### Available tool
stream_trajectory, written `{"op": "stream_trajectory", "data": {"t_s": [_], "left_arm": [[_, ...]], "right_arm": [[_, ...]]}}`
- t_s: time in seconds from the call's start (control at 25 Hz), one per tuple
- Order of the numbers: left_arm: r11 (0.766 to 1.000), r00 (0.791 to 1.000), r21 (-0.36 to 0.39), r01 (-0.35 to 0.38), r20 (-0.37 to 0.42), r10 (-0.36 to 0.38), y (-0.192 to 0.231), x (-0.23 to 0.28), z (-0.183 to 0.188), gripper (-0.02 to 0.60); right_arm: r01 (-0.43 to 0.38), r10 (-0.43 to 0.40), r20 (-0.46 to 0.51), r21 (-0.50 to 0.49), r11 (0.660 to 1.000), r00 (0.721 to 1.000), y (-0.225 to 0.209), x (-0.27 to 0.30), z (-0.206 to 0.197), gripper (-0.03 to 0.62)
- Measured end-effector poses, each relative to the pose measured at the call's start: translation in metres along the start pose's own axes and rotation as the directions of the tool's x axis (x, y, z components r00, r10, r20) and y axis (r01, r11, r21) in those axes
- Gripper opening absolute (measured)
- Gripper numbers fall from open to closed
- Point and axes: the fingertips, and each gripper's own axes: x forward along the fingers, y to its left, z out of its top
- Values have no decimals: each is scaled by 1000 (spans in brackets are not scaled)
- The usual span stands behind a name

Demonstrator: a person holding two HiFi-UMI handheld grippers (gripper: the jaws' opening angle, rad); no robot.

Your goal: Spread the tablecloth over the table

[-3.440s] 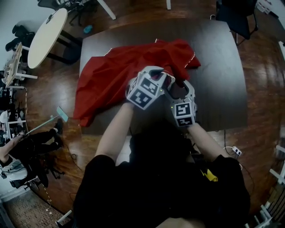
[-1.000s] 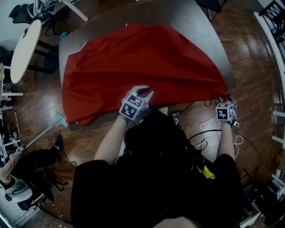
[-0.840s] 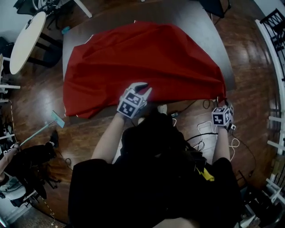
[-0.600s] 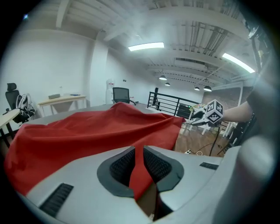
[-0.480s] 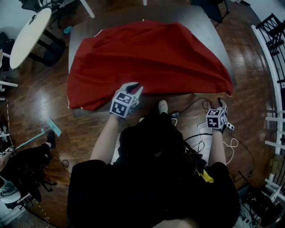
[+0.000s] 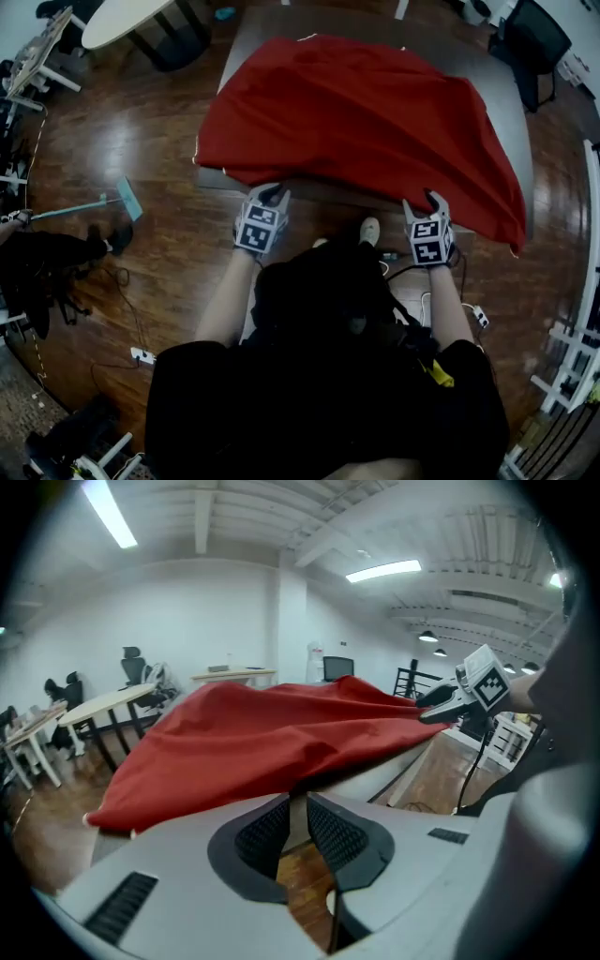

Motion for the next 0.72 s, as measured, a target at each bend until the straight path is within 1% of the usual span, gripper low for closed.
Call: {"op": "stream_trajectory", "data": {"t_s": [0.08,0.2,0.24,0.28,0.32,0.4,0.44,0.48,0.52,0.6,0.72], "left_arm": [[995,997,-59,-79,-14,78,24,-18,-21,63],[984,990,-108,-142,-31,139,47,-33,-35,63],[981,987,-112,-161,-38,158,55,-34,-36,63],[977,982,-106,-185,-44,182,63,-34,-37,63],[973,976,-83,-215,-51,211,71,-33,-36,63],[963,960,1,-270,-73,269,83,-26,-34,75],[958,953,44,-285,-92,288,86,-19,-34,136],[953,948,81,-290,-114,298,89,-10,-34,160],[951,944,110,-287,-136,301,91,1,-34,161],[954,941,149,-259,-185,285,91,21,-34,161],[961,931,180,-209,-263,252,94,40,-40,160]], "right_arm": [[-84,86,35,-55,995,996,32,16,31,229],[-188,196,64,-116,975,978,76,34,68,229],[-220,231,71,-133,966,970,90,39,79,215],[-253,267,76,-156,955,961,104,45,90,174],[-285,304,80,-187,940,949,119,50,100,170],[-348,378,78,-255,902,922,146,59,117,170],[-377,411,70,-280,883,909,158,65,122,170],[-403,437,58,-295,867,898,167,72,125,170],[-423,457,46,-303,854,888,174,79,127,170],[-450,481,29,-309,838,876,181,93,132,170],[-483,507,5,-296,824,862,179,113,140,170]]}}
